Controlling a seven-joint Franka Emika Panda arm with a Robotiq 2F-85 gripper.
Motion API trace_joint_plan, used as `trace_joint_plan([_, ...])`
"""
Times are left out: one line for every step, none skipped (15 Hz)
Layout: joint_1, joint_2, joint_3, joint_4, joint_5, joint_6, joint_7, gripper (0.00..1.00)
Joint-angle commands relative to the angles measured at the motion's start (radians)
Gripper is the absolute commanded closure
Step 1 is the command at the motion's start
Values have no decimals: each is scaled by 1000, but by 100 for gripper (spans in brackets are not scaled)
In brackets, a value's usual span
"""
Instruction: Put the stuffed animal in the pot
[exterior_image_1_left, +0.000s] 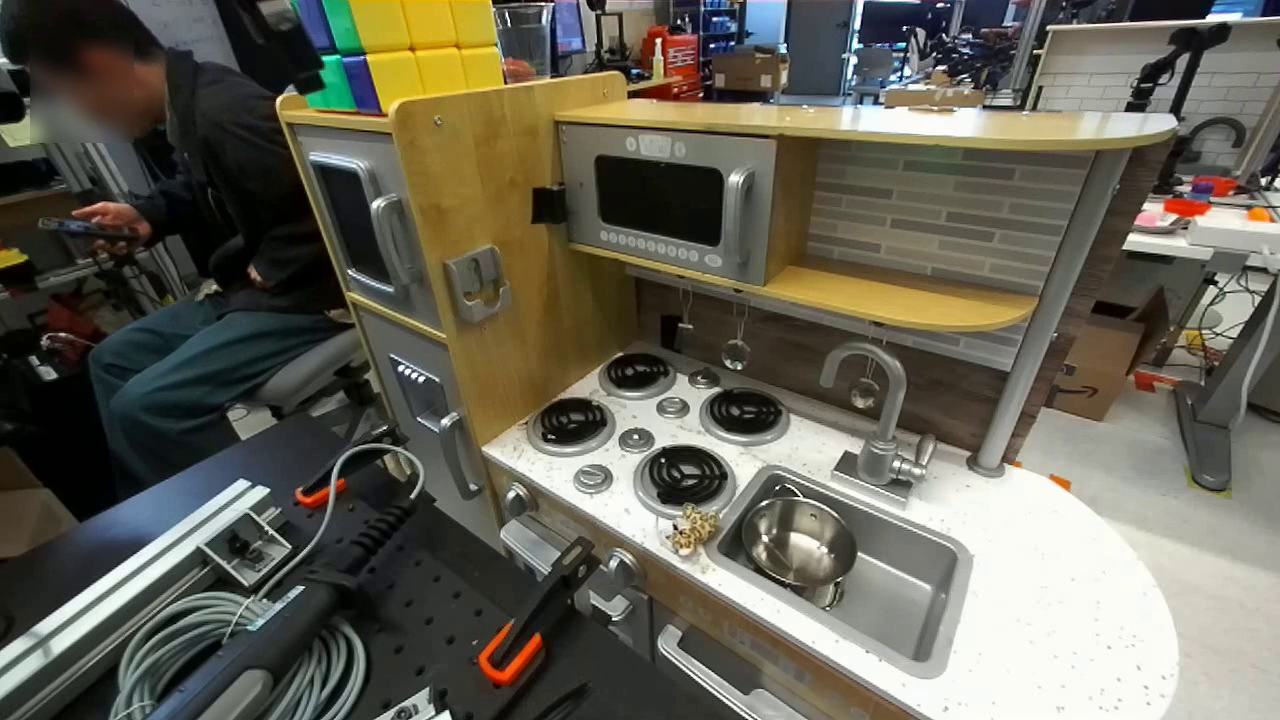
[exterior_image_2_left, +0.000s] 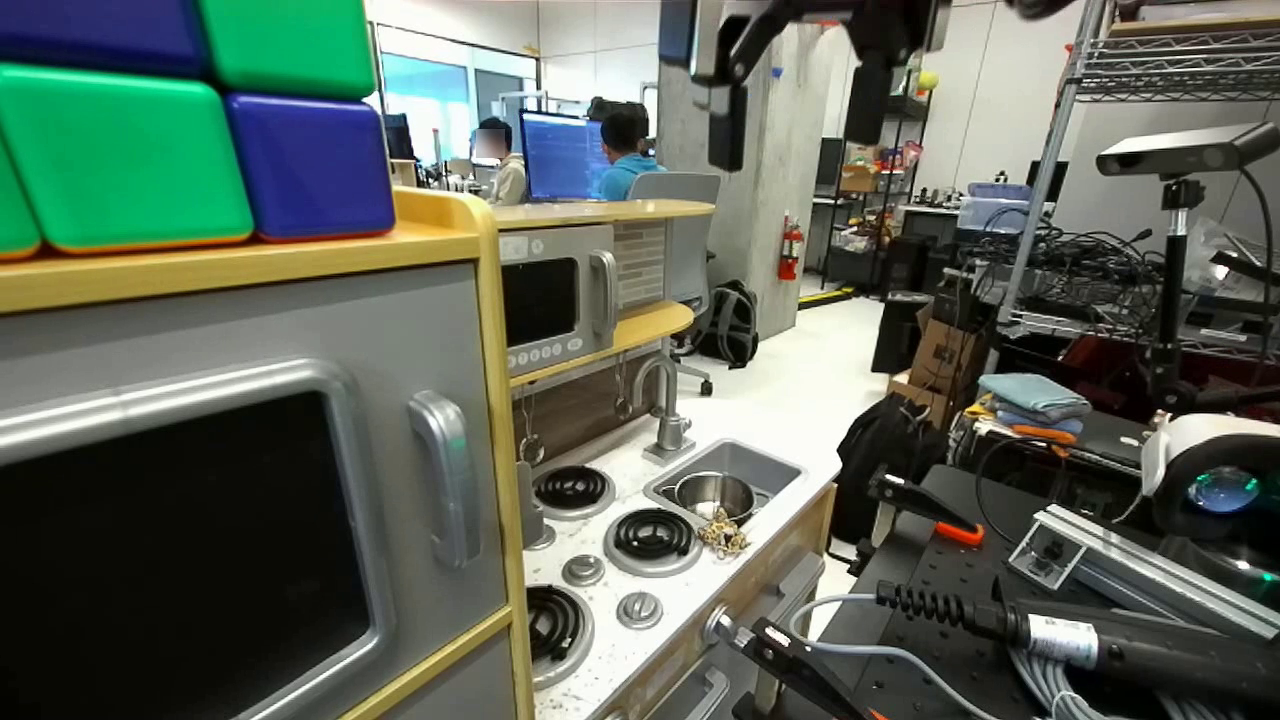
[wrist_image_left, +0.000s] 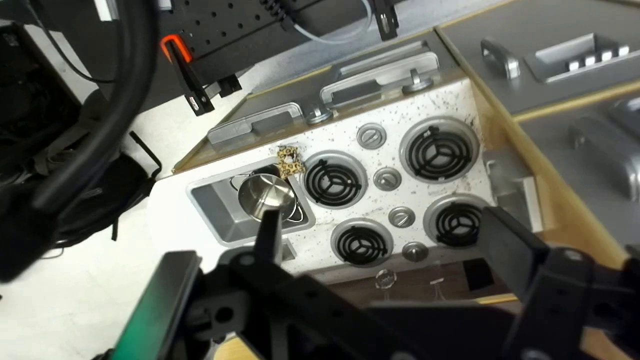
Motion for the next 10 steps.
trace_joint_plan([-85,165,-49,-29,-103,244,164,0])
trace_joint_plan([-116,218,-59,-31,-152,314,213,0])
trace_joint_plan([-144,269,-69,-31,-208,380,269,0])
trace_joint_plan([-173,328,-82,-23,-268,418,325,0])
trace_joint_plan([-191,381,-99,-8,-329,447,382,0])
trace_joint_plan([-200,440,-123,8,-384,466,437,0])
trace_joint_plan([-198,497,-154,28,-432,476,485,0])
trace_joint_plan([-184,552,-190,48,-474,489,533,0])
trace_joint_plan([-164,608,-229,74,-511,490,576,0])
trace_joint_plan([-140,661,-269,103,-543,490,615,0])
